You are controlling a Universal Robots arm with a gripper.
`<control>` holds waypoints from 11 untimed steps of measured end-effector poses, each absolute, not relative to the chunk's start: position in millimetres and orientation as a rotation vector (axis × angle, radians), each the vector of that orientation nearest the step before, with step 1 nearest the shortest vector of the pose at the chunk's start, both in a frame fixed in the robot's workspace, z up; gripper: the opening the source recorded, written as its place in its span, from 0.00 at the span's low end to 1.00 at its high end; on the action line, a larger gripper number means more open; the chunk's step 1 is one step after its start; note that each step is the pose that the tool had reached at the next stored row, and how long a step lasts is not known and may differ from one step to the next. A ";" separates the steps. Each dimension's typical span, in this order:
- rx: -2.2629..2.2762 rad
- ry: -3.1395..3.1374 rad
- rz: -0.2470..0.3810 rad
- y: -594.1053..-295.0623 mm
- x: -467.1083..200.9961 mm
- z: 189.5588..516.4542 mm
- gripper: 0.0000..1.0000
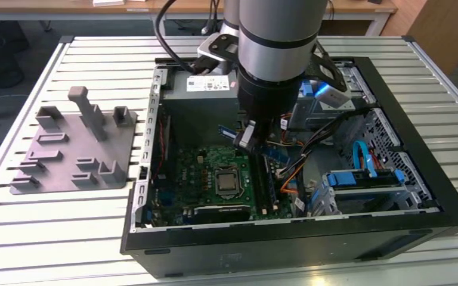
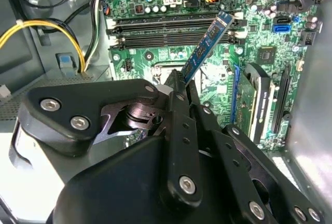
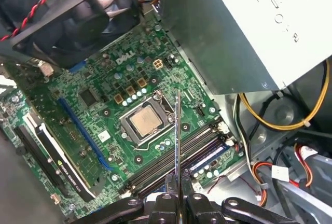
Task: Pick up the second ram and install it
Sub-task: 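Insert the second ram into the second slot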
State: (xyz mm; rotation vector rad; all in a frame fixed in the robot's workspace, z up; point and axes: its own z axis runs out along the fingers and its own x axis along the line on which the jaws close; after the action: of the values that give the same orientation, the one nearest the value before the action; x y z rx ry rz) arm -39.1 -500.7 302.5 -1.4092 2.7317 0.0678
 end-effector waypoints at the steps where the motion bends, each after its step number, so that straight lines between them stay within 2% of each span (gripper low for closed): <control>1: -1.398 2.737 0.067 -500.7 -39.1 302.5 0.14; 11: -1.284 2.791 0.063 -500.7 -39.1 302.4 0.14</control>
State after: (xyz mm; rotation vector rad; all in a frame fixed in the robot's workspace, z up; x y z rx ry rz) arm -39.1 -500.7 302.4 -1.2840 2.7907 0.0630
